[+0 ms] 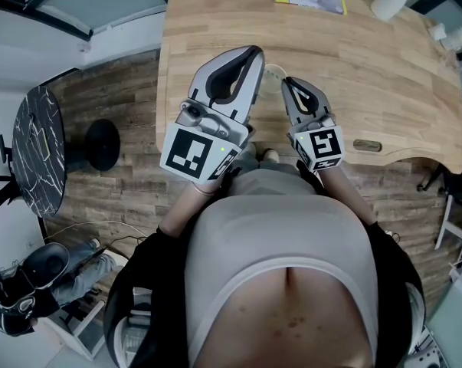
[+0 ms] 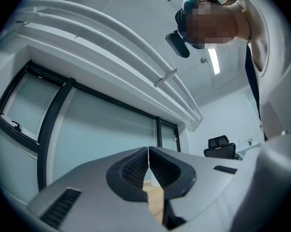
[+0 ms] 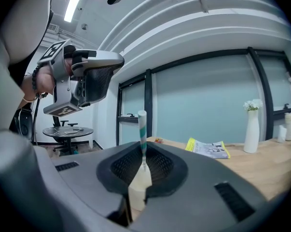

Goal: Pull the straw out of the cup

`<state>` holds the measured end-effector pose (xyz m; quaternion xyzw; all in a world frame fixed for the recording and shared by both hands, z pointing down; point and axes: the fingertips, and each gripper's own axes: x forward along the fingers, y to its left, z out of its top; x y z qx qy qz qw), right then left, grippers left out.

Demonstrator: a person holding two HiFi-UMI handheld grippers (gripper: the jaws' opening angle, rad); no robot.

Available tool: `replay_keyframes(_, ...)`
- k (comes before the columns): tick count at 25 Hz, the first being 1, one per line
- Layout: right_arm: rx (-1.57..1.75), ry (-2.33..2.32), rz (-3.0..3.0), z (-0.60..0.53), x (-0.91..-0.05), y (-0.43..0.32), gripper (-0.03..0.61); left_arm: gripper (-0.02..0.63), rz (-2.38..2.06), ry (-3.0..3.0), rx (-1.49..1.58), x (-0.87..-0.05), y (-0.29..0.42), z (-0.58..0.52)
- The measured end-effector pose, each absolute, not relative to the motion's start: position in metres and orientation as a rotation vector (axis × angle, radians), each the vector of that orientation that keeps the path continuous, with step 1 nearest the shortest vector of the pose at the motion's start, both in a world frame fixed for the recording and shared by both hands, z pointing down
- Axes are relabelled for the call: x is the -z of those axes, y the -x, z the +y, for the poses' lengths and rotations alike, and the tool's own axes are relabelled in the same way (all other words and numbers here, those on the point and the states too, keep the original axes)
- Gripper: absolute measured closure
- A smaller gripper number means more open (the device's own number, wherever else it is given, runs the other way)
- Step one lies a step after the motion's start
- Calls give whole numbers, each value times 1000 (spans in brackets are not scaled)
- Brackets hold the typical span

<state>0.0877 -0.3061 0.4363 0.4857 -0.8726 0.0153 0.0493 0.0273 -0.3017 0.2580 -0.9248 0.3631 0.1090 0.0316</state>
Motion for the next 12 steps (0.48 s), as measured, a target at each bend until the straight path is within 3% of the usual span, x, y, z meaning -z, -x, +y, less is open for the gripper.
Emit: replay_keyframes(12, -32, -1478, -2670, -304, -427, -87, 535, 603, 1101, 2855, -346, -255, -29, -300)
